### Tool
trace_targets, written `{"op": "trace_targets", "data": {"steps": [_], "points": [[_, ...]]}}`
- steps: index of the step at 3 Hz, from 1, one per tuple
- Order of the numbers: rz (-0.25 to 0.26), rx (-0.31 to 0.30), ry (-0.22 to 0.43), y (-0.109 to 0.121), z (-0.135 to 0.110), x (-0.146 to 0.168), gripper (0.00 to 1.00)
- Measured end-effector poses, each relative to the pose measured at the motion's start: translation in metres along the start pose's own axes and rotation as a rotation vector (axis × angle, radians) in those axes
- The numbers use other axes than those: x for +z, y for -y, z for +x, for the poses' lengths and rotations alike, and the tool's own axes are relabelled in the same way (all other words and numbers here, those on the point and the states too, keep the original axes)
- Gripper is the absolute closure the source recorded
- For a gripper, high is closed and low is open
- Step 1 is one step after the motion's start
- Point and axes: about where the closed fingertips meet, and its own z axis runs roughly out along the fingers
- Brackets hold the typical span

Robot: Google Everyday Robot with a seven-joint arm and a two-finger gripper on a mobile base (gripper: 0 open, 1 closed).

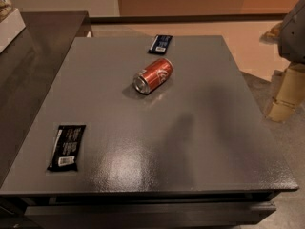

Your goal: Pick rxbar chocolate

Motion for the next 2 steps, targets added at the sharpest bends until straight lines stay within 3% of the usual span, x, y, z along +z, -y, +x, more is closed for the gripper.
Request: {"op": "trace_targets", "data": {"steps": [1, 2], "points": [[0.000, 0.000, 0.000, 0.000, 0.000, 0.000, 0.00], [-0.004, -0.083, -0.007, 0.006, -0.020, 0.009, 0.00]]}}
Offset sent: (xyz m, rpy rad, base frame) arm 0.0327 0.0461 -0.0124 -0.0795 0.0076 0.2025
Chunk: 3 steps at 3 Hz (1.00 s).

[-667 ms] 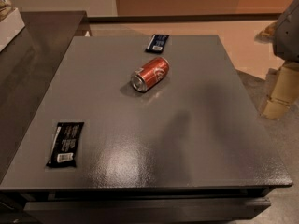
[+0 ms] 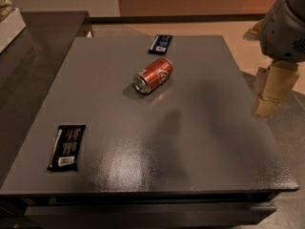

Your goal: Pick rxbar chocolate

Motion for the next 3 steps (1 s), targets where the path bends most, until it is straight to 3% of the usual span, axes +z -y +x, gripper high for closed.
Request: {"op": "trace_targets", "data": {"steps": [2, 3], "points": [[-0.022, -0.345, 0.010, 0.018, -0.081, 0.031, 0.00], [-0.052, -0.540, 0.059, 0.016, -0.129, 0.051, 0.00]]}}
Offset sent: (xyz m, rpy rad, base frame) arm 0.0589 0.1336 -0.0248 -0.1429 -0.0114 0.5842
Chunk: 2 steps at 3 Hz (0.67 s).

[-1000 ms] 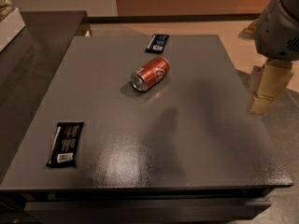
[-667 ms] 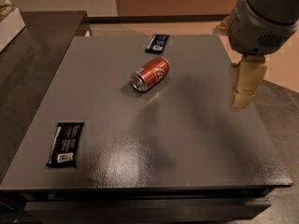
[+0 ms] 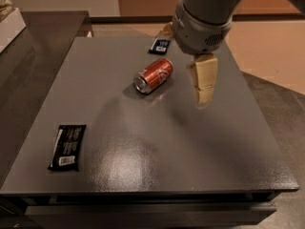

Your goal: Pick rxbar chocolate

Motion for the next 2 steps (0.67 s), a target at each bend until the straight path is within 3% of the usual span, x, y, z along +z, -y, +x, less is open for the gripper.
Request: {"op": "trace_targets", "data": {"steps": [2], "points": [[-0.040, -0.386, 0.118, 0.019, -0.084, 0.035, 0.00]]}}
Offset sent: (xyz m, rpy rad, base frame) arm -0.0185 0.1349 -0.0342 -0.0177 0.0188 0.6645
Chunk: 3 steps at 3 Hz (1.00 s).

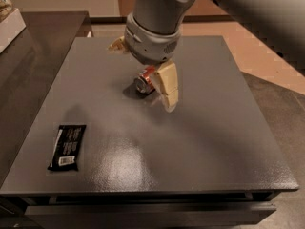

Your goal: Pick rxbar chocolate

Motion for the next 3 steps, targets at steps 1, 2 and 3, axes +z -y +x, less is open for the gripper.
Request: {"op": "trace_targets", "data": {"steps": [1, 2, 3], "points": [[-0.032, -0.204, 0.028, 0.007, -0.035, 0.016, 0.00], [-0.069, -0.398, 0.032, 0.008, -0.071, 0.030, 0.00], [-0.093, -0.536, 0.028, 0.008, -0.098, 0.042, 0.00]]}}
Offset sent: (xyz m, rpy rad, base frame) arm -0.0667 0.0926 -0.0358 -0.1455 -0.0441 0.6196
